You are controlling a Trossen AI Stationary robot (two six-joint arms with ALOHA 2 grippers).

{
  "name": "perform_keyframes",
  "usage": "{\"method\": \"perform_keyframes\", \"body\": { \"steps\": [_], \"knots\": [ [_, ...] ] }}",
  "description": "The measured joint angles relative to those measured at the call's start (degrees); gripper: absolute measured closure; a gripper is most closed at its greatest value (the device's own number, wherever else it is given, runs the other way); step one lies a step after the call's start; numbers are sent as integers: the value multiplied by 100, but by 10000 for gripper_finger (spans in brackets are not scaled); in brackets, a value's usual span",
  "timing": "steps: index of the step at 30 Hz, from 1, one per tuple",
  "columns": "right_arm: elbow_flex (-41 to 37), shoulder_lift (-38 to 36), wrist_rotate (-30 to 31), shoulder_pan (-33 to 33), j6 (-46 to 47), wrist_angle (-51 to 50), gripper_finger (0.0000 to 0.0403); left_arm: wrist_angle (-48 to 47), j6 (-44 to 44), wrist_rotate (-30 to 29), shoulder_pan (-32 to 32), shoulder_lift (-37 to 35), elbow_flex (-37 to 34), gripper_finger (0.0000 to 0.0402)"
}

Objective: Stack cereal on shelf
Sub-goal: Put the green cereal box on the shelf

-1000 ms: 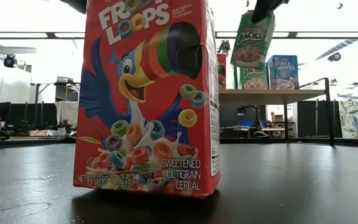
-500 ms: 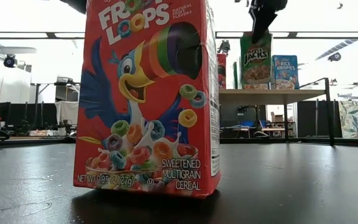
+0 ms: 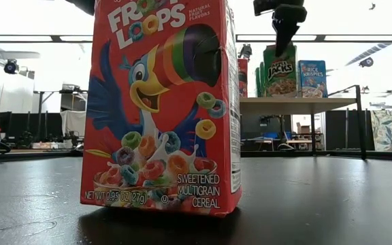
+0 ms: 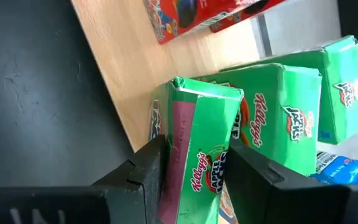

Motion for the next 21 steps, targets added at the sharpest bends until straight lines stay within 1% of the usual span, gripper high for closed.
{"method": "perform_keyframes", "body": {
  "steps": [3,7,17,21],
  "knots": [
    [0,-29,-22,-11,-8,0,254,0,0,0,-1,0,0,329],
    [0,-49,-471,-9,-206,0,244,0,0,0,0,0,0,329],
    [0,-49,-455,-33,-106,53,241,0,-2,0,-2,0,0,329],
    [-2,-49,-451,-33,-346,65,241,0,-2,0,-2,0,0,329]
  ]
}}
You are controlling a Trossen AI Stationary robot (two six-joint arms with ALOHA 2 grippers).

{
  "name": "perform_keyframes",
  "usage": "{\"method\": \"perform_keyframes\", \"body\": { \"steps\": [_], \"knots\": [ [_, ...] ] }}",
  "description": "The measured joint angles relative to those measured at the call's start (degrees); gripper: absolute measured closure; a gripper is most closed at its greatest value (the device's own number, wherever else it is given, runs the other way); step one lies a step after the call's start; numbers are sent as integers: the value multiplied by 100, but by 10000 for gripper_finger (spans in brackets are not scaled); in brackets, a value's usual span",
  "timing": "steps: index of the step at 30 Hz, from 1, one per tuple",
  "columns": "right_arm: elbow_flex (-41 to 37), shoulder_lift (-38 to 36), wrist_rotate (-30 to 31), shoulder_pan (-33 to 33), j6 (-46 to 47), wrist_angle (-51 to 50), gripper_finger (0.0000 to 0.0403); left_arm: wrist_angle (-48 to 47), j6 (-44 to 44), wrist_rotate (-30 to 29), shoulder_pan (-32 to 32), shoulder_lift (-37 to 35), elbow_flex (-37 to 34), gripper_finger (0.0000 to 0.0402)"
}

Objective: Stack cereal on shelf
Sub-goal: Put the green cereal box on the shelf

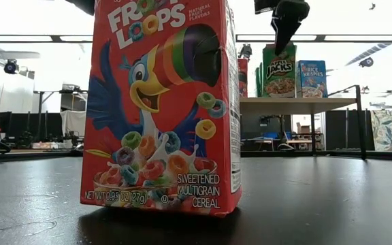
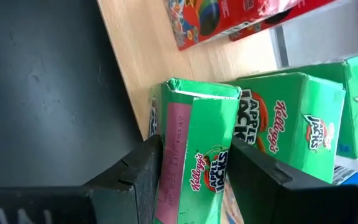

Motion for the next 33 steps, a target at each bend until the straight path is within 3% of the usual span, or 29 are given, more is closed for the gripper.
{"method": "perform_keyframes", "body": {
  "steps": [9,21,33],
  "knots": [
    [-2,50,90,-44,-63,107,248,0,-24,0,0,0,0,329],
    [-2,50,55,-295,72,94,183,7,-24,0,0,0,0,329],
    [359,42,46,-290,-4,72,157,10,-26,0,0,-1,0,329]
  ]
}}
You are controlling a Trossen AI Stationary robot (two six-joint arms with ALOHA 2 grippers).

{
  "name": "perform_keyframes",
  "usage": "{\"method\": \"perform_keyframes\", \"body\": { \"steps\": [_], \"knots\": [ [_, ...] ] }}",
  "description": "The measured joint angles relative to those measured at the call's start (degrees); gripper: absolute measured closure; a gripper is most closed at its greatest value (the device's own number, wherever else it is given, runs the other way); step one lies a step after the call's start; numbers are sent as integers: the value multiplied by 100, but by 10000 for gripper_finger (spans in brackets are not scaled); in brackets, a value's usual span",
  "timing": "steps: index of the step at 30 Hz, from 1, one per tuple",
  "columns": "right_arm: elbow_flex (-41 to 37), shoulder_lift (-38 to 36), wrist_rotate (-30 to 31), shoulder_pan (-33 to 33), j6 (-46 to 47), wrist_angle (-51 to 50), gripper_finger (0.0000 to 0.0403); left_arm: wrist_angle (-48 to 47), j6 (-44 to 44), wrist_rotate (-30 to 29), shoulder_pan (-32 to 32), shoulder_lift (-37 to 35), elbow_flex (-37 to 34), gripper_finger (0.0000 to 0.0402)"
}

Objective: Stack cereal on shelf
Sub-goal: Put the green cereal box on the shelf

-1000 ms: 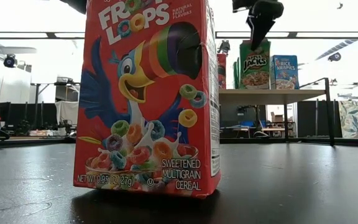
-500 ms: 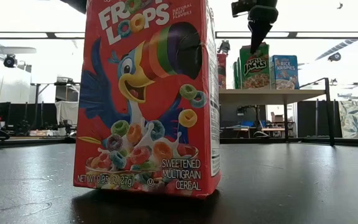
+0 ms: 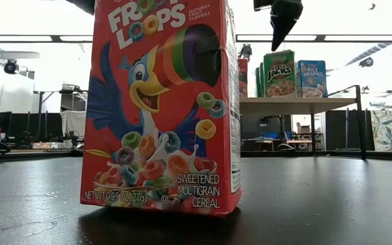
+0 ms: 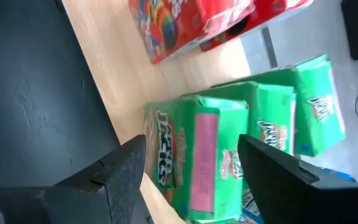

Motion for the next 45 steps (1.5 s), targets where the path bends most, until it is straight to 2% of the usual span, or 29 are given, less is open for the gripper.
{"method": "perform_keyframes", "body": {
  "steps": [7,12,17,24,27,45],
  "knots": [
    [278,-2,0,0,12,-5,158,1,-1,2,0,1,0,329],
    [416,-7,5,0,189,14,181,1,-1,1,0,-2,0,329],
    [417,6,587,-20,450,159,239,3,2,0,0,-2,0,329],
    [410,161,663,-154,553,168,351,25,2,2,0,-2,0,329],
    [408,275,665,-160,466,182,386,25,0,0,0,-2,0,329],
    [404,562,579,-160,57,231,390,20,-1,2,-2,-2,0,329]
  ]
}}
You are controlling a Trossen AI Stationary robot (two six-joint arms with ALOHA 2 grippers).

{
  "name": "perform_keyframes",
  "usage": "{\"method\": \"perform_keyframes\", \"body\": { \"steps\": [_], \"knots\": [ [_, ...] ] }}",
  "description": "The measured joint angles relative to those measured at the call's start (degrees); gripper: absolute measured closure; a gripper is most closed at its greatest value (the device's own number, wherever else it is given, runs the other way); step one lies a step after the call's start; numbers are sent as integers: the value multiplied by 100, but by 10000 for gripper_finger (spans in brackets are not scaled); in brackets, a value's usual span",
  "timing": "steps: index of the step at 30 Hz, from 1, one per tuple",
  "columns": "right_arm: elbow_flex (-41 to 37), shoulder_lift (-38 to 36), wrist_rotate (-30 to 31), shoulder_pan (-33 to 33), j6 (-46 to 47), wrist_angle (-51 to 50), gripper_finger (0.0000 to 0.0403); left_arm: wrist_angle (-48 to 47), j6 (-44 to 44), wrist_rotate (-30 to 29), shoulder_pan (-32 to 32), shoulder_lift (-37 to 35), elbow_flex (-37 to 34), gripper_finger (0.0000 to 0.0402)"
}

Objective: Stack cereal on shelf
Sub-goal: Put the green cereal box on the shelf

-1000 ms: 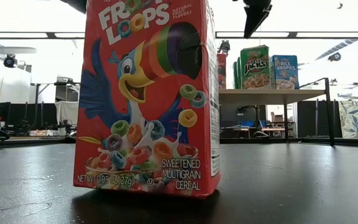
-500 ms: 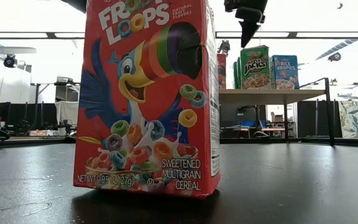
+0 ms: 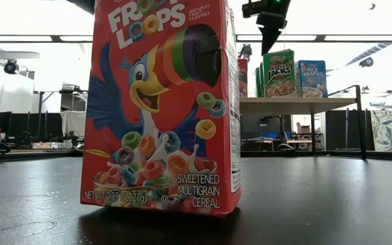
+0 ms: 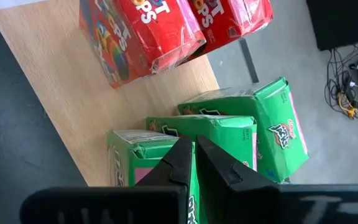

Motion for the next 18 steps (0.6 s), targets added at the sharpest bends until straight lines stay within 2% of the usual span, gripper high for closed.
{"method": "perform_keyframes", "body": {
  "steps": [7,18],
  "knots": [
    [0,0,-322,1,-22,-5,390,0,0,0,0,0,0,329],
    [33,-4,-282,11,-463,8,390,0,0,0,0,0,0,329]
  ]
}}
